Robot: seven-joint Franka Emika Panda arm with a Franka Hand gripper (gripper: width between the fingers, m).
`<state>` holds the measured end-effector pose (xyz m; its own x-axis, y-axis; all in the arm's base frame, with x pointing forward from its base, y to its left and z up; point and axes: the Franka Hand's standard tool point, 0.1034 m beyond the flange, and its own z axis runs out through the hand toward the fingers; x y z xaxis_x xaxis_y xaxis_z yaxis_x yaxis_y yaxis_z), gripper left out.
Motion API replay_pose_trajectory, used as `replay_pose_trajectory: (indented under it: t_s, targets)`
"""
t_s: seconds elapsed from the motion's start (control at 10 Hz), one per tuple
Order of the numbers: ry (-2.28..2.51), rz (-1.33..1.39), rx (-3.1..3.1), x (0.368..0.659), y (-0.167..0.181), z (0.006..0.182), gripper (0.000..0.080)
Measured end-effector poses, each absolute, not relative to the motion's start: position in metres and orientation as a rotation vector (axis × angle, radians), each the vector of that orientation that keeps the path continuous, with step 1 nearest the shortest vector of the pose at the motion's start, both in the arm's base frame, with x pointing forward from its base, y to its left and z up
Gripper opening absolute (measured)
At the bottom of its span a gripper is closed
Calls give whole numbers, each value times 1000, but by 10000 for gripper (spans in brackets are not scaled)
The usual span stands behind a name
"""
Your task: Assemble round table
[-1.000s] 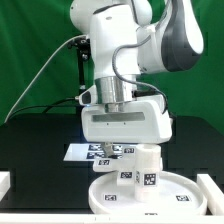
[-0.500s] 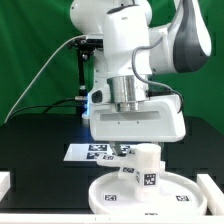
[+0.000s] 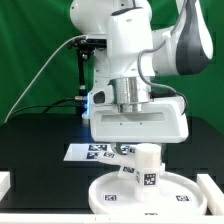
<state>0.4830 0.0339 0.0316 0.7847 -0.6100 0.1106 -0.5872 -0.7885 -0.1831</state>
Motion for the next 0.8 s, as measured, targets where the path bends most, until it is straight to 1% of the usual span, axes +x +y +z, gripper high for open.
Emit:
replay_pose_trajectory:
  t_s: [0.3,0.8]
  targets:
    - [992,-208,-2804,487,37,34,648]
    - [1078,-193,-2764,494,26,36,648]
